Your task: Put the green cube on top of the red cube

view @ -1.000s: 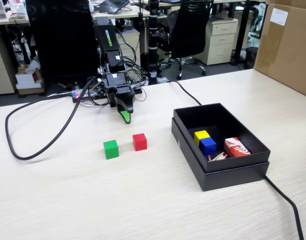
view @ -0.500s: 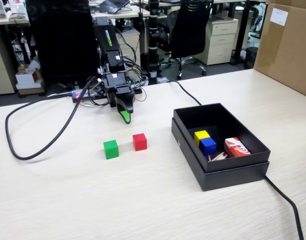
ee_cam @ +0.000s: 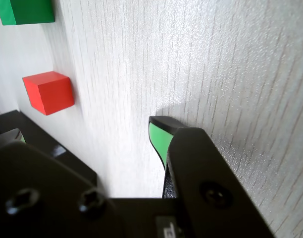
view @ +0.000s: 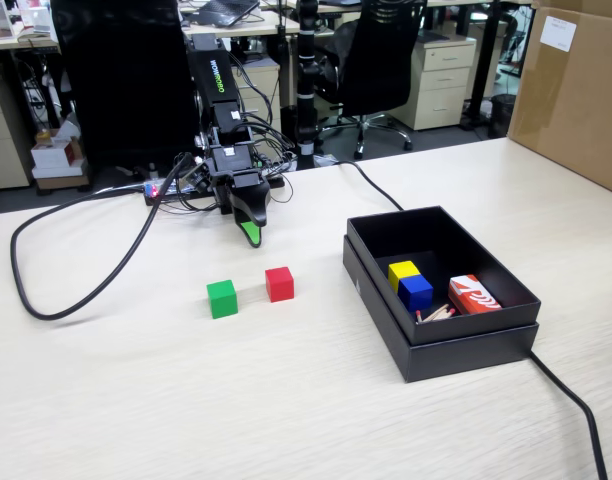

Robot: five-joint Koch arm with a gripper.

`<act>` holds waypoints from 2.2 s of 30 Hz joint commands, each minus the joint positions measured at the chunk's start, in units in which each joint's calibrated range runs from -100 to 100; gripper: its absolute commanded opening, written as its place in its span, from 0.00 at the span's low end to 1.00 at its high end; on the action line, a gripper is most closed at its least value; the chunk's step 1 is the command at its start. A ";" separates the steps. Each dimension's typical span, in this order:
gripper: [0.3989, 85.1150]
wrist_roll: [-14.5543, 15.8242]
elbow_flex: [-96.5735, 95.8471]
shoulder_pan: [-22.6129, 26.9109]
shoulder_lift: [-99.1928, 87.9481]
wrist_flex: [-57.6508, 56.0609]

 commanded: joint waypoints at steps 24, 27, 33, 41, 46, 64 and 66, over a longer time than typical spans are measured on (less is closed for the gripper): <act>0.56 -3.37 50.34 -2.98 18.23 -42.56; 0.56 -6.84 63.12 -6.59 32.34 -42.82; 0.56 -9.96 73.46 -9.33 48.98 -42.82; 0.56 -11.72 78.90 -10.45 66.65 -42.82; 0.56 -11.67 82.98 -10.89 74.91 -42.82; 0.56 -11.14 88.87 -10.94 89.72 -42.74; 0.56 -11.04 89.41 -10.84 90.98 -42.74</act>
